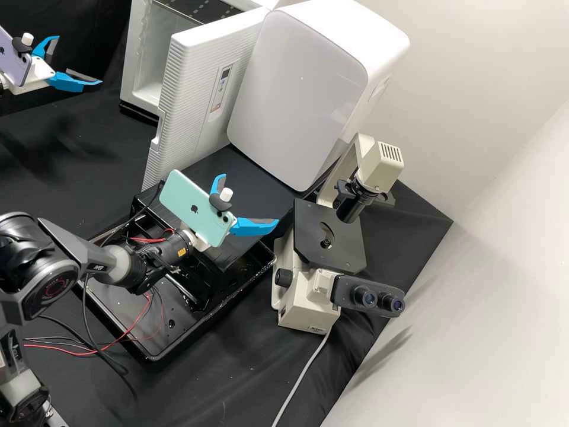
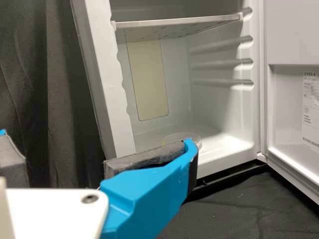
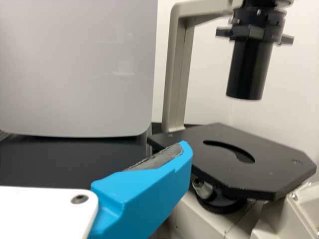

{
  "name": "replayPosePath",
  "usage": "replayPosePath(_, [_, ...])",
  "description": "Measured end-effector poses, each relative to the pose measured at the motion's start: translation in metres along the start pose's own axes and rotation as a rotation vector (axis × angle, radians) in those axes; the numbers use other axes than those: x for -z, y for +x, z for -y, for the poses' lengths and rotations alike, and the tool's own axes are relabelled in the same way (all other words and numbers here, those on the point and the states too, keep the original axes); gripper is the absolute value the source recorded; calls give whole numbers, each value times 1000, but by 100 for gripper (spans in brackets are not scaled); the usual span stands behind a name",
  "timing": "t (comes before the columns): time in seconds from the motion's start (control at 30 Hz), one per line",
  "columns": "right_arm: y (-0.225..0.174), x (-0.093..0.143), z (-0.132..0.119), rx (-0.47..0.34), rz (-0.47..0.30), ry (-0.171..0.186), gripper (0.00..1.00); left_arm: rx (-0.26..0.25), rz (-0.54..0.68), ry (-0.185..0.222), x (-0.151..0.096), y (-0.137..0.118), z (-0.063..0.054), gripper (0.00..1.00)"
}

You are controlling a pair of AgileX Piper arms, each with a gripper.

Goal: Close the incubator door

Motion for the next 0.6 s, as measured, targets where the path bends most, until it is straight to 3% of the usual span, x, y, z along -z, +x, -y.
replayPosePath(0.6, [49,46,-21,-85,-201,-39,0,0,0,0,0,0,0,100])
